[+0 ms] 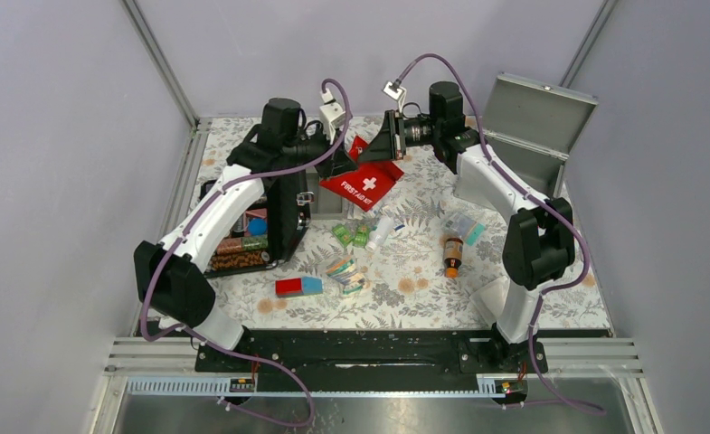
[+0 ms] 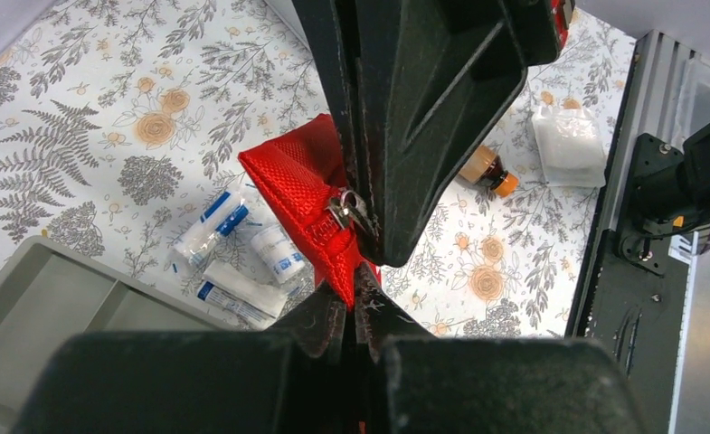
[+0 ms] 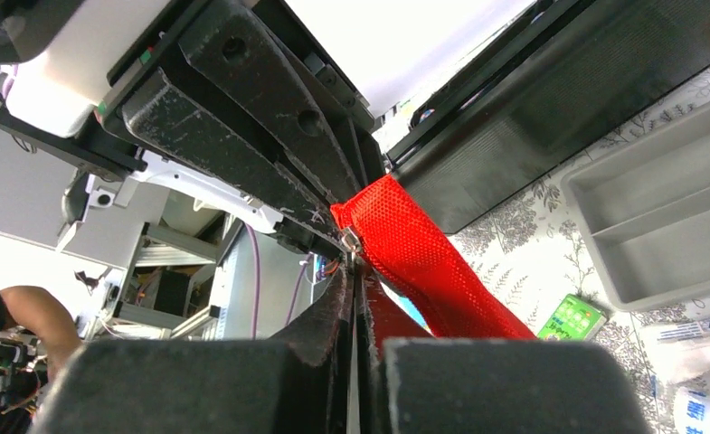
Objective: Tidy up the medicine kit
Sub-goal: Zip the medicine pouch.
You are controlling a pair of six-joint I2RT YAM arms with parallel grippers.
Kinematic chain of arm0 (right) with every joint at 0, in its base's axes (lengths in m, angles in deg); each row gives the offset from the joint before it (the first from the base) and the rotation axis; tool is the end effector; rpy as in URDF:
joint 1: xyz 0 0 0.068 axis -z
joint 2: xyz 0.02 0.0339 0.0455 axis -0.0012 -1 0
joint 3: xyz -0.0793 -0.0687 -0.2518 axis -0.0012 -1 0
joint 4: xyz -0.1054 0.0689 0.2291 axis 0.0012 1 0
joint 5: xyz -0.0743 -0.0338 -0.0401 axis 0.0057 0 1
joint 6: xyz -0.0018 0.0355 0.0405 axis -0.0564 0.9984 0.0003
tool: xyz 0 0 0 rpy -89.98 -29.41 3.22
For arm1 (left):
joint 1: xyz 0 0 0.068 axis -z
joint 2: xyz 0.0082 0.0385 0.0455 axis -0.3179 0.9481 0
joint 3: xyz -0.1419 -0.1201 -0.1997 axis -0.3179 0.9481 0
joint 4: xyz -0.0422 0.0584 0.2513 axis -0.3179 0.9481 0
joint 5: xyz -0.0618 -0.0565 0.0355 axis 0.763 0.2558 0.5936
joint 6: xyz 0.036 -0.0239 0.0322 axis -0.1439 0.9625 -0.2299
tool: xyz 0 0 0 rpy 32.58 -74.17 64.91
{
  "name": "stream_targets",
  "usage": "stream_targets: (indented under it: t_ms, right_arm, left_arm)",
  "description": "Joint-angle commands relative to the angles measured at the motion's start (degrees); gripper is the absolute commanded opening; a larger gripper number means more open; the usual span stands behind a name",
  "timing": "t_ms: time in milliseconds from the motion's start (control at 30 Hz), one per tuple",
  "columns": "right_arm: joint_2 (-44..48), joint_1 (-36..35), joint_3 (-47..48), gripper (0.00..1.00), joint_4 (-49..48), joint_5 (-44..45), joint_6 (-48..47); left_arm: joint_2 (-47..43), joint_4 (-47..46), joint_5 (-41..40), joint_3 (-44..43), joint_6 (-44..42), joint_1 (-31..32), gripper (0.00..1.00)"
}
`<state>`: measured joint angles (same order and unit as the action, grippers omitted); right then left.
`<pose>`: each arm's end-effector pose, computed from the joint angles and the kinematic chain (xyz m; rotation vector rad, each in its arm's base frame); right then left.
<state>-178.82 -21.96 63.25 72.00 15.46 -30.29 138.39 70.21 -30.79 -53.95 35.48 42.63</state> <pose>0.3872 0.1919 0.3514 -0.9035 1.7049 1.6782 0.3123 -0.1661 0.3759 1.0023 1.7859 -0.9348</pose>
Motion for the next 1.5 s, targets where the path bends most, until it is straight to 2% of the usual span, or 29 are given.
stream_targets:
  t_ms: [0,167,267,567,833,933,1100,1133,1167,1367,1467]
  right_arm:
    - [0.6,-0.4,1.8,0.00,4.5,-1.0,-7.4]
    - [1.5,0.8,-0.5,0.00,11.6,-1.0,-13.1]
    - [2.0,1.1,-1.3,0.00,17.5,-0.4,-18.1]
    - [2.5,1.7,-1.8,0.00,28.4,4.1,-27.0]
    - [3.5,4.0,-5.6,0.00,33.4,10.1,-32.9]
    - [3.4,4.6,-5.8,0.00,36.9,14.6,-36.8]
    - [3.5,5.2,-6.7,0.01,38.0,19.5,-37.9]
    - [3.8,5.3,-6.4,0.17,37.9,19.1,-38.2]
    - [4.1,5.4,-5.6,0.26,38.0,17.9,-38.7]
    - [8.1,5.7,1.3,0.55,44.3,15.5,-49.6]
    - [9.1,5.7,4.1,0.63,47.8,14.8,-55.5]
  left_arm:
    - [-1.9,-1.6,-0.6,-3.2,-3.1,-0.1,0.00]
    - [-4.4,-4.3,-3.8,-1.3,-7.6,-0.5,0.00]
    - [-6.2,-8.8,-6.7,0.9,-7.5,-1.0,0.00]
    - [-7.4,-9.4,-1.1,1.0,-7.5,-2.4,0.00]
    - [-8.0,-7.3,-1.3,-2.0,-9.6,-5.5,0.00]
    - [-8.3,-8.2,-0.9,-2.3,-8.5,-7.0,0.00]
    - [-7.5,-13.5,1.1,-1.1,0.4,-9.8,0.00]
    - [-7.1,-13.5,2.0,-1.0,0.9,-9.9,0.00]
    - [-6.7,-12.8,2.7,-0.8,0.6,-10.0,0.00]
    - [-7.0,-10.0,6.7,2.7,-3.1,-9.9,0.00]
    - [-6.9,-9.4,8.8,3.9,-3.4,-9.8,0.00]
